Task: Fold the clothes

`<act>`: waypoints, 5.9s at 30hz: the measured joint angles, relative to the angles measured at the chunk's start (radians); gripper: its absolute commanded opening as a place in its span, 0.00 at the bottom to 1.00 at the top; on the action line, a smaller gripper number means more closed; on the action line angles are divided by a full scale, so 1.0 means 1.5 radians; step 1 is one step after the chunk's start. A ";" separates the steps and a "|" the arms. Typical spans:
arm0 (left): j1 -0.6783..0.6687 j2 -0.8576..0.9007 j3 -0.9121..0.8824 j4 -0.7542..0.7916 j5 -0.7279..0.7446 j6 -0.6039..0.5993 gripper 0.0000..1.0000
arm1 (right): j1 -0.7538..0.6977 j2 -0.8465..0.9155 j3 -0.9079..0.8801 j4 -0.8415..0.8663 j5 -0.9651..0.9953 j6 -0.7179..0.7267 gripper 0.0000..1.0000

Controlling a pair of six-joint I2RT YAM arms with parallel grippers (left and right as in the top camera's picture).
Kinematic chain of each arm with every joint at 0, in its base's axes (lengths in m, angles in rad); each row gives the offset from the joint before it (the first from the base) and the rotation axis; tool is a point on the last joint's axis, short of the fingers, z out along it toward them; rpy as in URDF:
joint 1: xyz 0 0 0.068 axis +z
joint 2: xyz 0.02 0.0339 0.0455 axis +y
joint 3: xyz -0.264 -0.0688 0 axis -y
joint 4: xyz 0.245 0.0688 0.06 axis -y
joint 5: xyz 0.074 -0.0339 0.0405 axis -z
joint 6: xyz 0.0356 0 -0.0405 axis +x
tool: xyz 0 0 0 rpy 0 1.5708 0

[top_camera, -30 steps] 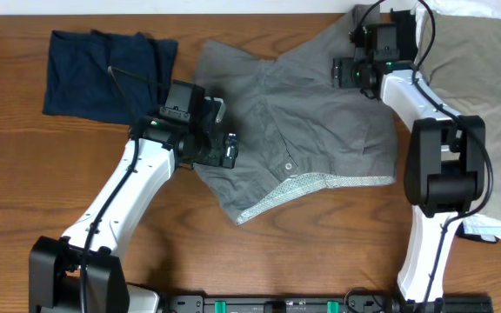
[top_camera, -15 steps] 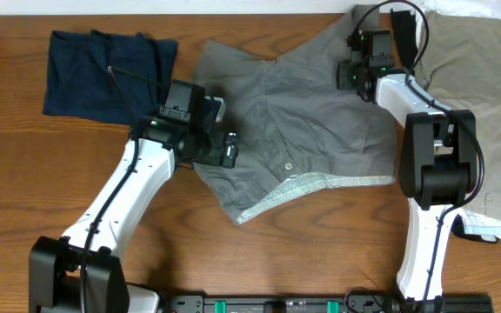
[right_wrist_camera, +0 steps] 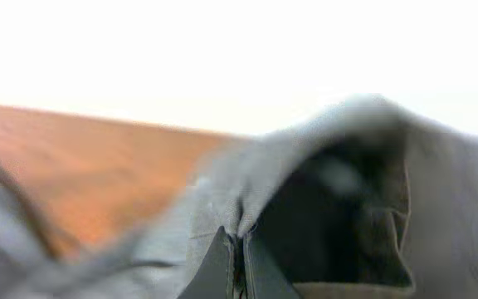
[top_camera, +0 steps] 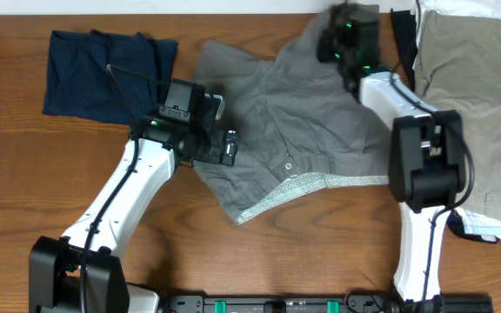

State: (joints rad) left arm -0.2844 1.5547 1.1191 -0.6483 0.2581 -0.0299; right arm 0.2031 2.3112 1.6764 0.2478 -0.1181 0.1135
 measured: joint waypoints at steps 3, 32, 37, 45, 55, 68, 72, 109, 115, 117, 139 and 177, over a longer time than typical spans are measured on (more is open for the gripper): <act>0.000 0.000 0.000 0.001 0.000 0.000 0.97 | 0.047 -0.002 0.006 0.088 0.052 0.015 0.32; 0.000 0.000 0.000 -0.004 -0.002 -0.001 0.97 | 0.008 -0.418 0.024 -0.865 0.182 0.067 0.99; 0.000 -0.009 0.012 -0.059 -0.002 -0.003 0.97 | -0.049 -0.387 -0.006 -0.956 0.180 0.100 0.99; 0.000 -0.080 0.067 -0.107 -0.002 -0.007 0.97 | -0.126 -0.386 -0.138 -0.865 0.151 0.096 0.99; 0.000 -0.091 0.070 -0.155 -0.002 -0.052 0.97 | -0.139 -0.385 -0.342 -0.679 0.101 0.068 0.91; 0.000 -0.091 0.070 -0.156 -0.002 -0.070 0.97 | -0.139 -0.385 -0.483 -0.529 0.110 0.052 0.13; 0.000 -0.091 0.070 -0.150 -0.002 -0.070 0.97 | -0.139 -0.385 -0.483 -0.462 0.133 0.053 0.01; 0.001 0.034 0.070 0.031 -0.002 -0.069 0.98 | -0.429 -0.378 -0.136 -0.731 0.094 -0.037 0.47; 0.030 0.137 0.070 0.080 -0.001 -0.069 0.98 | -0.430 -0.378 -0.136 -0.734 0.055 -0.039 0.99; 0.048 0.168 0.070 0.093 0.007 -0.069 0.97 | -0.428 -0.378 -0.136 -0.736 0.036 -0.042 0.99; 0.073 0.260 0.070 0.172 0.087 -0.055 0.06 | -0.266 -0.378 -0.136 -0.738 -0.017 -0.042 0.99; 0.207 0.091 -0.047 -0.365 0.034 -0.294 0.06 | -0.105 -0.368 -0.136 -0.659 -0.019 -0.042 0.99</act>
State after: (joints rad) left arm 0.0257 1.6913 1.0485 -1.1954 0.3092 -0.4709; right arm 0.0452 1.7596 1.4727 -0.7410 -0.1463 0.0505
